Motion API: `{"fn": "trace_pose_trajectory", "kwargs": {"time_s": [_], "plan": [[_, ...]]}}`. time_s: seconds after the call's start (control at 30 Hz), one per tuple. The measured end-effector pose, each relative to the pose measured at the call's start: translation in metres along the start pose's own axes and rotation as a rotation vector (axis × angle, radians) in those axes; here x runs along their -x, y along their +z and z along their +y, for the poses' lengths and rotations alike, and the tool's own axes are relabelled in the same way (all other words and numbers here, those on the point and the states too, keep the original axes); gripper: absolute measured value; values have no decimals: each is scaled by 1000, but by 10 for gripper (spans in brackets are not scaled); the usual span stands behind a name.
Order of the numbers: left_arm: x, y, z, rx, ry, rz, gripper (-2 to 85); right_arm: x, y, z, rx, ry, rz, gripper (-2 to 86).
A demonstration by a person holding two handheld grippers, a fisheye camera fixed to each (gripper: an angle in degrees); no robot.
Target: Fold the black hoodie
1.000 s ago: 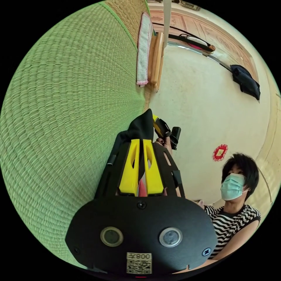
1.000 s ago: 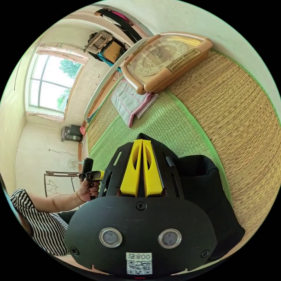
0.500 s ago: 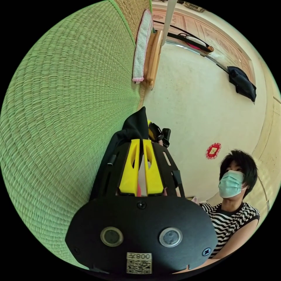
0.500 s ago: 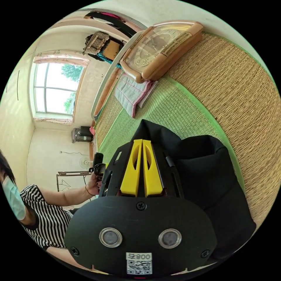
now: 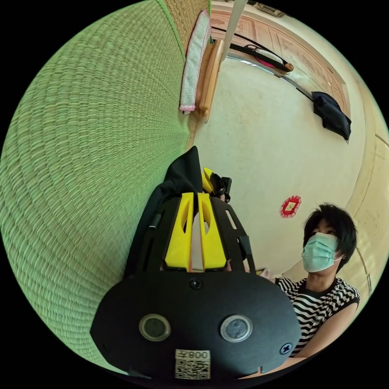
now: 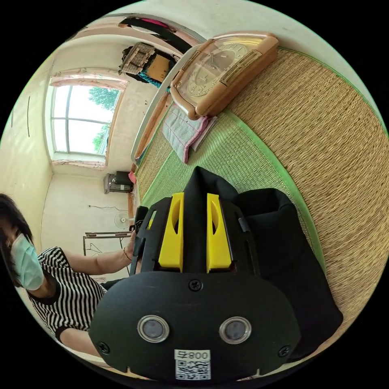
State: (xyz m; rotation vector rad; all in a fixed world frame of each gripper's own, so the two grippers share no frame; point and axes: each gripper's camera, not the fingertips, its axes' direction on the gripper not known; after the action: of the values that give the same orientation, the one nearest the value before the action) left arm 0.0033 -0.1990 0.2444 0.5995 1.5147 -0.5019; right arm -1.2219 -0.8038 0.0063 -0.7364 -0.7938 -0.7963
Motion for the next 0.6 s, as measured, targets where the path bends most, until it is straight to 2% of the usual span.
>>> {"fn": "trace_pose_trajectory", "kwargs": {"time_s": [0.1,0.2,0.3,0.43,0.6], "plan": [[-3,0,1,1,3,1,19,-5,10,-4,54,7,-72,77],[-6,1,2,0,0,7,19,-4,6,1,19,1,-112,32],[-11,1,4,-7,4,8,19,12,-4,1,-15,-32,-26,17],[-16,2,8,-10,14,-5,20,42,1,-14,43,-111,102,9],[-37,3,16,4,76,-113,20,54,32,-16,121,-131,248,8]]}}
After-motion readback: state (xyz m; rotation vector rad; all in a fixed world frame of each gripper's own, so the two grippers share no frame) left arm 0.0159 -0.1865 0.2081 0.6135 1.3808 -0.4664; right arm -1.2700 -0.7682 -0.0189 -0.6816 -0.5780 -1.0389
